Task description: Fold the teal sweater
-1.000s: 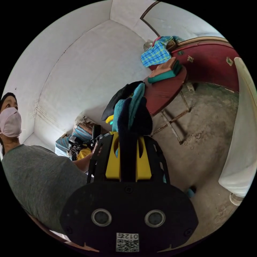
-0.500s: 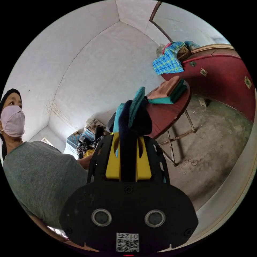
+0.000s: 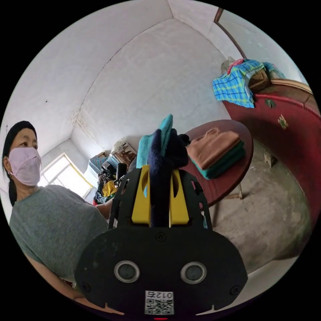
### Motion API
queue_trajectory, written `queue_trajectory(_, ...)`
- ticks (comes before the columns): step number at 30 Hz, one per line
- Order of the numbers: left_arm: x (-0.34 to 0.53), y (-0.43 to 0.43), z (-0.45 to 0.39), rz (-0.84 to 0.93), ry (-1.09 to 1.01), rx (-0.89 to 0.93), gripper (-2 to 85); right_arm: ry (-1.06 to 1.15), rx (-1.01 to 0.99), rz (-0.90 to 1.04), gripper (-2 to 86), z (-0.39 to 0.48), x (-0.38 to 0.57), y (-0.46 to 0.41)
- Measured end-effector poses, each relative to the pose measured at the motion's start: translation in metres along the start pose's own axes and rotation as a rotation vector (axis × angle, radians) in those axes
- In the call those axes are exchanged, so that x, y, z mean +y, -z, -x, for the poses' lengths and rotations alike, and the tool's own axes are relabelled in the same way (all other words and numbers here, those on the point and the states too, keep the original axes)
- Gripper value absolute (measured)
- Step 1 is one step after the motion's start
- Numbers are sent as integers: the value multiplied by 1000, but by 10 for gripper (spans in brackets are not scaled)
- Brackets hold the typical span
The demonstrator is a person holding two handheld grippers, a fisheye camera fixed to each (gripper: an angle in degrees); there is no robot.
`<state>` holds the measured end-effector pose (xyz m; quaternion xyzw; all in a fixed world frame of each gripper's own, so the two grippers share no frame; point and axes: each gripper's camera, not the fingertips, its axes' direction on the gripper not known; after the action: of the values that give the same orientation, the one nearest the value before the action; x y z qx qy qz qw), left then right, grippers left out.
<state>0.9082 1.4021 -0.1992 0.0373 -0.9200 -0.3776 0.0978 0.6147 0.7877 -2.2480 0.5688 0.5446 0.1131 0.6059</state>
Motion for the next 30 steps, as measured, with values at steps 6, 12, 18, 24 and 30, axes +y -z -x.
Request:
queue_trajectory(6, -20, -5, 81, -88, 102, -32, 47, 23, -39, 196, 80, -53, -175, 80)
queue_trajectory(12, -25, -2, 145, -128, 282, -100, 49, -32, -143, 358, 81, -96, -306, 151)
queue_trajectory(18, -13, 0, 178, -194, 444, -210, 52, -115, -303, 573, 82, -136, -409, 214)
queue_trajectory(24, 10, -5, 204, -257, 622, -352, 55, -162, -411, 808, 84, -156, -484, 254)
queue_trajectory(30, 42, 6, 236, -308, 760, -463, 59, -138, -394, 968, 83, -140, -519, 297)
